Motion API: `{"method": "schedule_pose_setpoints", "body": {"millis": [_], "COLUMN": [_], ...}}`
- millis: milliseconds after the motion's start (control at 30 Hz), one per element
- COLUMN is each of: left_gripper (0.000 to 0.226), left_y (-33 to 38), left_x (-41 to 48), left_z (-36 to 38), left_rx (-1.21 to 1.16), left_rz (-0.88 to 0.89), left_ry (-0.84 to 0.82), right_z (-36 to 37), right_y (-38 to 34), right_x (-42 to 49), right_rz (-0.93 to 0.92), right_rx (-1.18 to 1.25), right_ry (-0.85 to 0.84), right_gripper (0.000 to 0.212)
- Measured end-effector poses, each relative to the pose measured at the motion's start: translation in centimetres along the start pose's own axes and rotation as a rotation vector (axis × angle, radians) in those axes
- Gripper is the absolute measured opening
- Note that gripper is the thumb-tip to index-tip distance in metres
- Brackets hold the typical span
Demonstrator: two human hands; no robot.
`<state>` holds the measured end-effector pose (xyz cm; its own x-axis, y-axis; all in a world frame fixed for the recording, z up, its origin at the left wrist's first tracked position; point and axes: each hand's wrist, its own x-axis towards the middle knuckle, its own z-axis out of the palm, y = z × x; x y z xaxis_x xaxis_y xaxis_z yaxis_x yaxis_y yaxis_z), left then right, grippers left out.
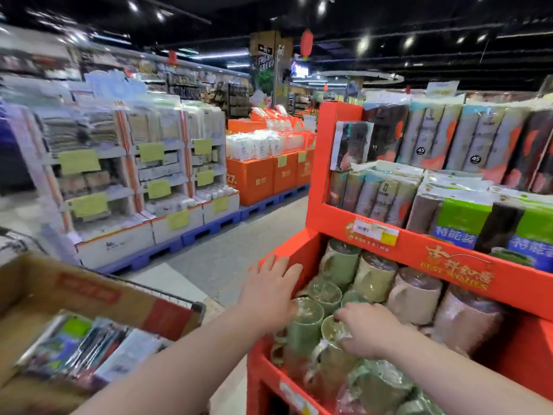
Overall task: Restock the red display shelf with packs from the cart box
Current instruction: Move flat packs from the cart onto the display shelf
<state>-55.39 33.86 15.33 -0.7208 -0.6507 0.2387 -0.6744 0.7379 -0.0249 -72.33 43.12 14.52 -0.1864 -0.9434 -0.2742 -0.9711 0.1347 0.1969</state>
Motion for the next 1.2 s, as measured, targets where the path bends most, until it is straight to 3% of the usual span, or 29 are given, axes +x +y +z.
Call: {"method": "schedule_pose_setpoints", "body": {"millis": [400,600,933,1200], "left_gripper": [0.067,0.071,0.074,0.069], "left_y": [-14.9,-18.9,-24.8,-32.7], "left_x": [-23.3,-31.6,-36.9,-34.8], "left_z": [4.5,6.0,7.2,8.0], "left_rx": [0.060,0.039,-0.015,-0.001], "left_rz": [-0.424,-0.550,-0.700,-0.747], "left_ry": [-0.416,-0.477,-0.617,-0.622], "right_z": [-3.4,-3.9,-3.5,-1.4], "right_y": [-22.6,-30.9,-39.6,-44.8], "right_x": [0.0,0.4,6.2,14.7], "right_rz": [-0.307,-0.386,-0.507,-0.603], "right_rx": [0.152,0.155,0.148,0.140], "right_ry": [0.189,0.218,0.123,-0.053], "right_gripper": [0.057,0.052,0.058,0.046]}}
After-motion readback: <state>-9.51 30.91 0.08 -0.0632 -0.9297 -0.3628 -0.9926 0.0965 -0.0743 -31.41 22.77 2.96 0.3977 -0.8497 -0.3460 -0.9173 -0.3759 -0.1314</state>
